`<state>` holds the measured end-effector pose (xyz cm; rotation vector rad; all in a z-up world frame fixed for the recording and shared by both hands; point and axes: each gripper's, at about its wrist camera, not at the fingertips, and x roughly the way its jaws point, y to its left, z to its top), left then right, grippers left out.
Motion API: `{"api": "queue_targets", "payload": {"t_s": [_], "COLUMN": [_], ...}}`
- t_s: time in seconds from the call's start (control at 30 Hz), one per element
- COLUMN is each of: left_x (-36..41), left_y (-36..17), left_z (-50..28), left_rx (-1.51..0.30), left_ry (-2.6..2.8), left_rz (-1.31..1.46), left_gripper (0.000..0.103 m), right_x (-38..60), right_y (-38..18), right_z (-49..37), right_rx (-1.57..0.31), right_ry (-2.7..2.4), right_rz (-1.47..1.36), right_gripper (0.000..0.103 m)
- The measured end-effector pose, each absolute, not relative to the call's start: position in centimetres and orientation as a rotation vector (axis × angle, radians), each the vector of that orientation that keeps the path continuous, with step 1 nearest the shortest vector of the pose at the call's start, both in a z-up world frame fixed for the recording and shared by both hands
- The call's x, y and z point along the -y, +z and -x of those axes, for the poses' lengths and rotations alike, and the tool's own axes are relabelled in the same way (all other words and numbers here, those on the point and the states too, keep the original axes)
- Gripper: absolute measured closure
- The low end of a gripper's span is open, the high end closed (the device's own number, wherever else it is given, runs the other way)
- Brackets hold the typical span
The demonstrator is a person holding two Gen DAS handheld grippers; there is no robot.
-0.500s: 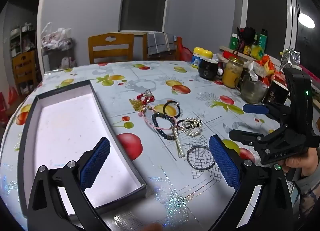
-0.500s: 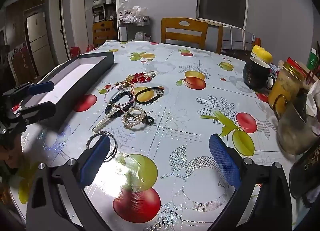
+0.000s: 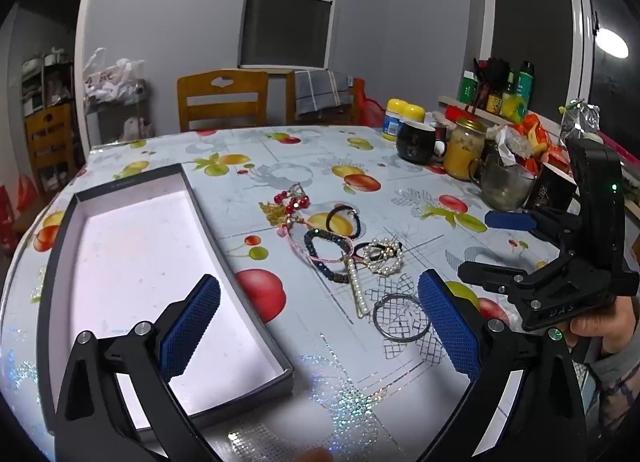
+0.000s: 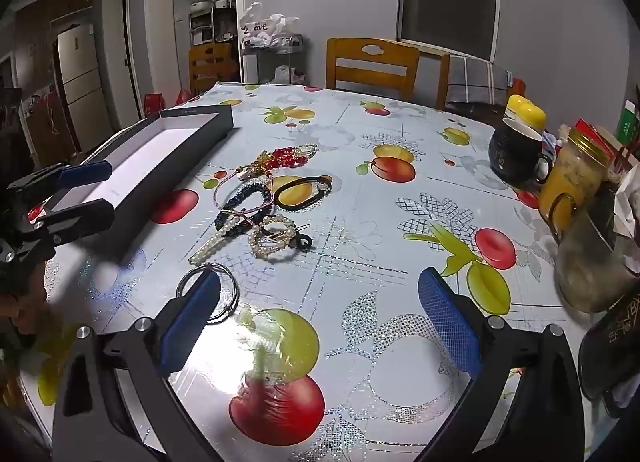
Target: Organize jewelry
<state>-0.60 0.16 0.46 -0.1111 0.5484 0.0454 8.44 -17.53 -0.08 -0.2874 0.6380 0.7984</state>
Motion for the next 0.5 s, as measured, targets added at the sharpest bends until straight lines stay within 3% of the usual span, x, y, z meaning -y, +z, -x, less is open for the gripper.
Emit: {"api": "queue_targets", "payload": {"t_s": [0.5], "left_x": [-0.15], "left_y": [0.37], "left_z": [0.54], "left_rx": [-0.552], "left_ry": [0.045], "left_rz": [0.115], "left_gripper": [0.003], "right_x": [17.43], "right_y": [-0.01], "right_z": [-8.42], "right_rx": [-0.643], "right_ry": [0.823], "right_rz": [0.285], "right_gripper": [0.005]}}
